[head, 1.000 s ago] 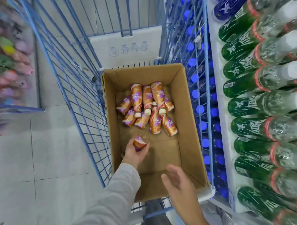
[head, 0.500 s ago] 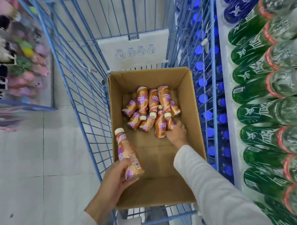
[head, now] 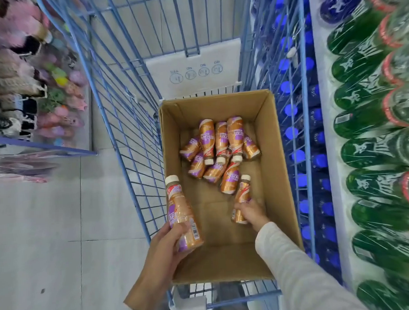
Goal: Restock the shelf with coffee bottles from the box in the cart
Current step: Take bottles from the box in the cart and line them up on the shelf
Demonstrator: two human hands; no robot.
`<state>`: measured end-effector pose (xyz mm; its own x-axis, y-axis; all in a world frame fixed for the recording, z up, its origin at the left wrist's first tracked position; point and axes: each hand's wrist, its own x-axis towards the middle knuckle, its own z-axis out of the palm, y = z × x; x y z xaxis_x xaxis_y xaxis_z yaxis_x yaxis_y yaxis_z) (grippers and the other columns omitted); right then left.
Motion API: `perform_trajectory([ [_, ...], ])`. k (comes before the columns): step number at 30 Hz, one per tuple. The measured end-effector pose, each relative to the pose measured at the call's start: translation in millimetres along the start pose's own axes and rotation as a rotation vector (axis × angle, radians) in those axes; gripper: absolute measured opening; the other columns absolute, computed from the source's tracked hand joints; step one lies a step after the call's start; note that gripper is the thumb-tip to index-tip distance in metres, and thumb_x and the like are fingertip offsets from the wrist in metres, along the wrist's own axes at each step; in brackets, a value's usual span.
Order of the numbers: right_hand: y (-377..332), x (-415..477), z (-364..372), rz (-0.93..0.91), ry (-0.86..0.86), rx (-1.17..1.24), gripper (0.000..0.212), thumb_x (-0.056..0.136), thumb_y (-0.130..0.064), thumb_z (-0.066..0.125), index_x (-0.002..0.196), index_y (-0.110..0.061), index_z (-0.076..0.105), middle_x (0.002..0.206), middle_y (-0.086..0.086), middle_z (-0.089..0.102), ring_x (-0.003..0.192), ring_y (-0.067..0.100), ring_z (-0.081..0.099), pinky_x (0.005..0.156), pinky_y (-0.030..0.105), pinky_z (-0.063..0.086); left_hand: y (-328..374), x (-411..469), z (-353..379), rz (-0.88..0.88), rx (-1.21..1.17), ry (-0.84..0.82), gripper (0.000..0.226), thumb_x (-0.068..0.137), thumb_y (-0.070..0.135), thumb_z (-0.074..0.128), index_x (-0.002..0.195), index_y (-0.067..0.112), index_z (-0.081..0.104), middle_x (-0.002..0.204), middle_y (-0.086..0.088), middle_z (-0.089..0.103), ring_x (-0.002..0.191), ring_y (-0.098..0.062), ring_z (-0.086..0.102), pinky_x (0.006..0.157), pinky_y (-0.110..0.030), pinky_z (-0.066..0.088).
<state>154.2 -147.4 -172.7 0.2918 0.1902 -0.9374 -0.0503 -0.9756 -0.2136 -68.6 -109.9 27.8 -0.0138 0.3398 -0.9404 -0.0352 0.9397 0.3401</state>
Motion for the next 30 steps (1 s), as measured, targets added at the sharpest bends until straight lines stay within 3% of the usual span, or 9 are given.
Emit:
perform_trajectory([
  [2, 6, -44, -6, -0.035, -0.077, 0.073, 0.036, 0.083, -0.015, 0.075, 0.116, -0.007, 0.062, 0.105, 0.012, 0.07, 0.082, 0.02, 0.07, 0.058, 0.022, 0.053, -1, -8, 4, 0.026, 0.029, -0.02, 0.041, 0.087, 0.029, 0.073, 0.125, 0.016, 0.064, 0.111, -0.008, 0.076, 0.103, -0.025, 0.073, 0.095, -0.045, 0.057],
  [6, 18, -107, -27, -0.133, -0.186, 0.172, 0.033, 0.089, -0.024, 0.073, 0.12, -0.022, 0.061, 0.109, 0.002, 0.072, 0.095, 0.016, 0.07, 0.075, 0.025, 0.053, -1, -30, 13, 0.081, 0.062, -0.064, 0.047, 0.081, 0.032, 0.077, 0.125, 0.021, 0.064, 0.112, -0.006, 0.075, 0.102, -0.024, 0.074, 0.097, -0.047, 0.056],
  [10, 20, -162, -49, -0.267, -0.22, 0.198, 0.04, 0.086, -0.035, 0.075, 0.124, -0.035, 0.06, 0.109, -0.007, 0.074, 0.099, 0.013, 0.072, 0.096, 0.039, 0.055, -5, -59, 18, 0.149, 0.066, -0.107, 0.038, 0.089, 0.023, 0.072, 0.127, 0.021, 0.063, 0.111, -0.005, 0.076, 0.103, -0.025, 0.074, 0.099, -0.049, 0.055],
  [19, -5, -270, -87, -0.513, -0.156, 0.377, 0.045, 0.089, -0.029, 0.072, 0.13, -0.026, 0.055, 0.113, 0.004, 0.072, 0.098, 0.021, 0.073, 0.083, 0.036, 0.058, -3, -135, 23, 0.373, 0.037, -0.173, 0.038, 0.087, 0.013, 0.072, 0.124, 0.017, 0.065, 0.112, -0.01, 0.075, 0.1, -0.026, 0.074, 0.086, -0.044, 0.057],
  [24, 11, -318, -91, -0.639, -0.114, 0.484, 0.07, 0.065, -0.042, 0.077, 0.129, -0.023, 0.059, 0.107, 0.007, 0.075, 0.096, 0.029, 0.073, 0.092, 0.052, 0.057, -9, -180, 22, 0.492, 0.039, -0.272, 0.028, 0.088, 0.008, 0.07, 0.115, 0.015, 0.071, 0.109, -0.013, 0.075, 0.097, -0.028, 0.071, 0.091, -0.049, 0.055],
  [27, 41, -343, -86, -0.682, -0.102, 0.585, 0.043, 0.076, -0.03, 0.073, 0.119, -0.028, 0.066, 0.105, 0.012, 0.075, 0.093, 0.034, 0.073, 0.088, 0.054, 0.058, -23, -199, 8, 0.559, 0.07, -0.314, 0.04, 0.084, 0.012, 0.076, 0.123, 0.017, 0.068, 0.113, -0.011, 0.074, 0.105, -0.033, 0.071, 0.097, -0.055, 0.053],
  [30, 75, -369, -78, -0.708, -0.085, 0.648, 0.053, 0.063, -0.035, 0.078, 0.114, -0.027, 0.068, 0.107, 0.013, 0.073, 0.094, 0.037, 0.072, 0.088, 0.059, 0.057, -44, -217, -7, 0.583, 0.112, -0.361, 0.06, 0.074, 0.026, 0.082, 0.13, 0.019, 0.063, 0.117, -0.006, 0.073, 0.108, -0.031, 0.071, 0.099, -0.058, 0.052],
])
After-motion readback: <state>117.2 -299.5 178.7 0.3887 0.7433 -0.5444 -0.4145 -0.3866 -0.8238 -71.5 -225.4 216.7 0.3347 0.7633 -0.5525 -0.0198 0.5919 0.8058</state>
